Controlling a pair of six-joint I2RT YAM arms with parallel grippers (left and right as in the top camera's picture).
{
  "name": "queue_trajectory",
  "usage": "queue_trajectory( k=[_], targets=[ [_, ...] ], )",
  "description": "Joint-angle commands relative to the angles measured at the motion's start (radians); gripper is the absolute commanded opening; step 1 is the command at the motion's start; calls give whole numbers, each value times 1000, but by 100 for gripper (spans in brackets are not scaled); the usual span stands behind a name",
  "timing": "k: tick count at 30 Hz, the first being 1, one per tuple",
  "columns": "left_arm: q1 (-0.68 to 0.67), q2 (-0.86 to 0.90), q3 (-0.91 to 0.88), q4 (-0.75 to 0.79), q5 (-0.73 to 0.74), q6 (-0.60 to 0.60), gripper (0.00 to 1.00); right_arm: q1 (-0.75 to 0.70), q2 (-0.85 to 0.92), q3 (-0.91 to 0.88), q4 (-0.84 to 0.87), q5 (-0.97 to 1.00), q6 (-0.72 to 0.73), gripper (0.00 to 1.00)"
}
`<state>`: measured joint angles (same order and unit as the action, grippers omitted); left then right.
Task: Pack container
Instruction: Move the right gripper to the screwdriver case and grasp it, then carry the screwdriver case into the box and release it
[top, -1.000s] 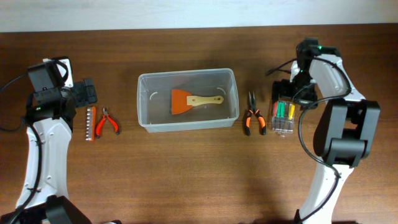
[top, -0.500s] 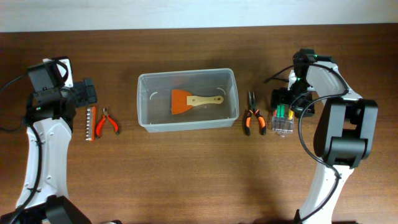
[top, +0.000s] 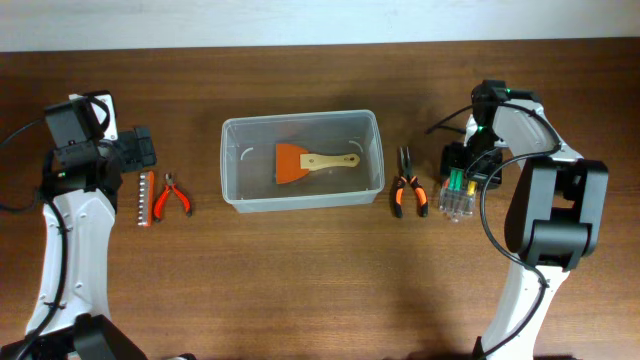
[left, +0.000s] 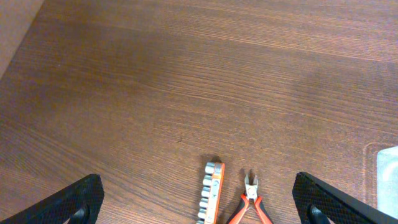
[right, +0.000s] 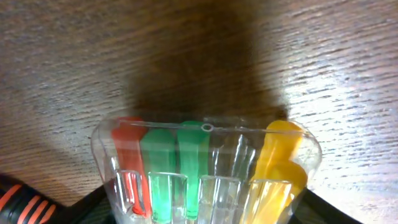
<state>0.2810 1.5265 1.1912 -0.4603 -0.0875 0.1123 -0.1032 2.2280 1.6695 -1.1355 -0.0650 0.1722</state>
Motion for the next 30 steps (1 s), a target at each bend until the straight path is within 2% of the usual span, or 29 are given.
queue_trajectory(
  k=[1,8,15,19,24,30],
  targets=[
    [3,3,21,2,-11,16,99,0,19,-31,-2,-13,25,71],
    [3,3,21,2,-11,16,99,-1,19,-18,13,30,24,71],
    [3,3,21,2,-11,16,99,0,-19,70,-13,32,24,62],
    [3,3,21,2,-11,16,99,17,-53,178,-80,32,7,60],
    [3,3,21,2,-11,16,99,94,-90,332,-156,32,-51,59],
    [3,3,21,2,-11,16,99,281,-94,543,-251,32,-182,59]
  ],
)
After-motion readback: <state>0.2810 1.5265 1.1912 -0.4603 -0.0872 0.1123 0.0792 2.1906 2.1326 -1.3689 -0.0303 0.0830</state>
